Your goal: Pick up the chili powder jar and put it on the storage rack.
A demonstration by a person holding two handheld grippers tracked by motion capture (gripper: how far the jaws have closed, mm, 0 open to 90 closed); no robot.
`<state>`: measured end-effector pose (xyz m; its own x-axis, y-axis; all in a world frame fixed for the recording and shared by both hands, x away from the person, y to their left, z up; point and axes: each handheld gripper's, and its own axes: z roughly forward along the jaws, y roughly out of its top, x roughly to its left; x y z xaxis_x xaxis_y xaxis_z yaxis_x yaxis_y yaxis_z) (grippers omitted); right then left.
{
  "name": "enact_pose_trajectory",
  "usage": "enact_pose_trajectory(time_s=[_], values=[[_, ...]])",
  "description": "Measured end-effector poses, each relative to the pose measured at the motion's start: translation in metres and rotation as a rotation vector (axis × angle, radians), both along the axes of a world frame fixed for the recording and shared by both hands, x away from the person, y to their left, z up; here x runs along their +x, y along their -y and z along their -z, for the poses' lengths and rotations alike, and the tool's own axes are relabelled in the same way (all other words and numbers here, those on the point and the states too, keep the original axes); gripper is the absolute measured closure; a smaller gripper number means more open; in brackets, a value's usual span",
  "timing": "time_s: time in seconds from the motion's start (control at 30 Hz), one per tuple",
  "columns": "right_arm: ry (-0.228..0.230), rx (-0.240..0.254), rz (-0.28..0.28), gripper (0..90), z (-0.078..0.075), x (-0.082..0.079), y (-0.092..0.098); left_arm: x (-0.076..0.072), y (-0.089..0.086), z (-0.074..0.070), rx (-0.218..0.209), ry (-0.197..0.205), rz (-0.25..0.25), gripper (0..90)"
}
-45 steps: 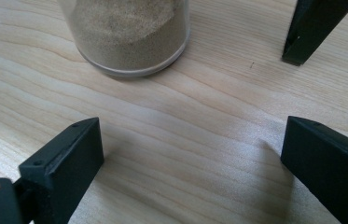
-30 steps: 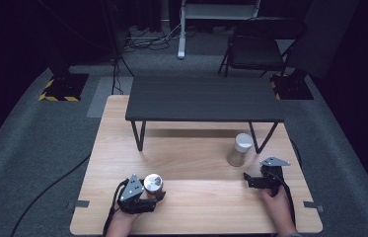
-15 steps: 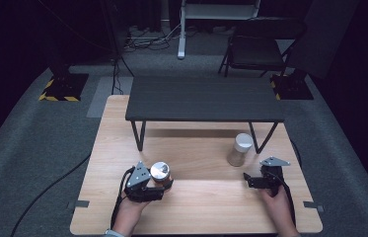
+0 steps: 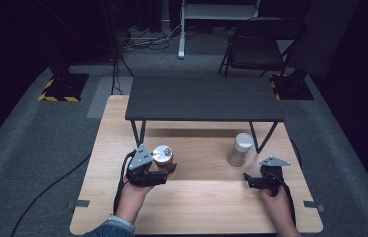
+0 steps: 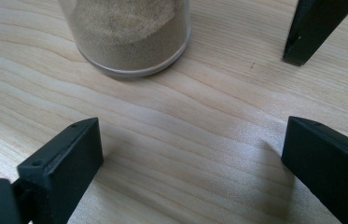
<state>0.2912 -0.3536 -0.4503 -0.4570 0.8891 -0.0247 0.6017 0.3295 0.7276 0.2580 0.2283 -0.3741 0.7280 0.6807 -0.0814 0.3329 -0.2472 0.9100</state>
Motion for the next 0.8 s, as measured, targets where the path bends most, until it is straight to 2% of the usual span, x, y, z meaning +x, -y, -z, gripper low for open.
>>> enact_pose_trajectory(time_s=[0.23,0.5,0.8], values=[[0.000,0.000,-0.001,4.9,0.000,0.000,0.000,0.011,0.005,-0.021,-0.020,0.008,0.017,30.4],[0.000,0.000,-0.001,4.9,0.000,0.000,0.000,0.020,0.013,-0.045,0.002,0.020,0.023,30.4],[0.000,-0.001,-0.001,4.9,0.000,0.000,0.000,0.028,0.014,-0.070,0.001,0.059,0.013,30.4]])
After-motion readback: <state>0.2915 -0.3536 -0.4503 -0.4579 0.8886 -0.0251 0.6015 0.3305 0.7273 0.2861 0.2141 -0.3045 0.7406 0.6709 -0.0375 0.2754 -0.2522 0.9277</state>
